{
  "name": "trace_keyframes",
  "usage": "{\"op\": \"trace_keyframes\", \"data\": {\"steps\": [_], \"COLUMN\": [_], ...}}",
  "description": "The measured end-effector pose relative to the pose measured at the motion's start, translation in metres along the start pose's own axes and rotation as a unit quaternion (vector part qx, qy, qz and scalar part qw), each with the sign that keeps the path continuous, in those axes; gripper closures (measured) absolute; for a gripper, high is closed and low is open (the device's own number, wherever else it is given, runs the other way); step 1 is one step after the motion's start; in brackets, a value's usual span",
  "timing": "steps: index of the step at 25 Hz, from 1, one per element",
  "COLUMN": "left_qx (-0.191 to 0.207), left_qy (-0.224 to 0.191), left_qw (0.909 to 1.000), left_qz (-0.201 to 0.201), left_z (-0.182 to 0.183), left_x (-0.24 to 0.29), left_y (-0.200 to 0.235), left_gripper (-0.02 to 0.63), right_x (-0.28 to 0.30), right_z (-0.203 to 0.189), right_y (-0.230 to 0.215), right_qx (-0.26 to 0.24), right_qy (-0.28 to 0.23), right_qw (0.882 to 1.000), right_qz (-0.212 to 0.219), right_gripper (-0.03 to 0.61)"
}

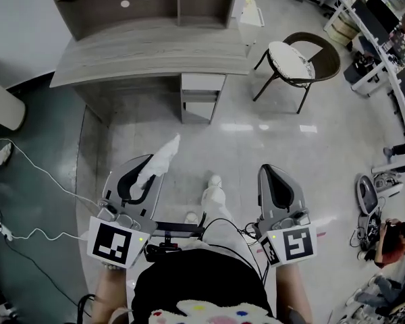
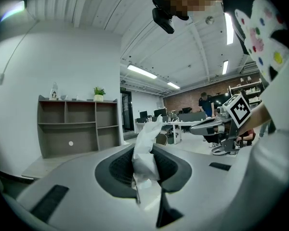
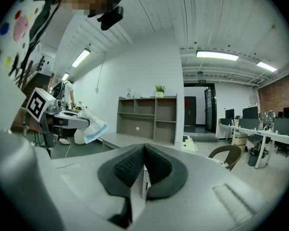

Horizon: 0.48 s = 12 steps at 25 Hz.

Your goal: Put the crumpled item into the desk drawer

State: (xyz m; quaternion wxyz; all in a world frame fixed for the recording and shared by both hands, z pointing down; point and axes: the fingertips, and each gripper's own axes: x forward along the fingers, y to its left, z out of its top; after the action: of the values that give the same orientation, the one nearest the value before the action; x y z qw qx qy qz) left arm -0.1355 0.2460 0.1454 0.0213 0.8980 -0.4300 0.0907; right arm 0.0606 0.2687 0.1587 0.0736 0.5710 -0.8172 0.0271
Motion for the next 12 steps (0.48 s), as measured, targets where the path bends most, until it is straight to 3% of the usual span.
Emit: {"op": "trace_keyframes", "data": {"steps": [12], "left_qx": [-0.004], "left_qy": [0.003], "left_qw": [0.9994], "left_qz": [0.035], "left_z": [0.003], "left_x": [0.048], "left_y": [0.025], "left_gripper": [0.546], "right_x": [0.062], "right_z": [0.000], "right_y": [-0.030], "right_qx": [0.000], "right_qy": [-0.003], "right_qw": [0.999], "right_qz": [0.039], "right_gripper": [0.569]}}
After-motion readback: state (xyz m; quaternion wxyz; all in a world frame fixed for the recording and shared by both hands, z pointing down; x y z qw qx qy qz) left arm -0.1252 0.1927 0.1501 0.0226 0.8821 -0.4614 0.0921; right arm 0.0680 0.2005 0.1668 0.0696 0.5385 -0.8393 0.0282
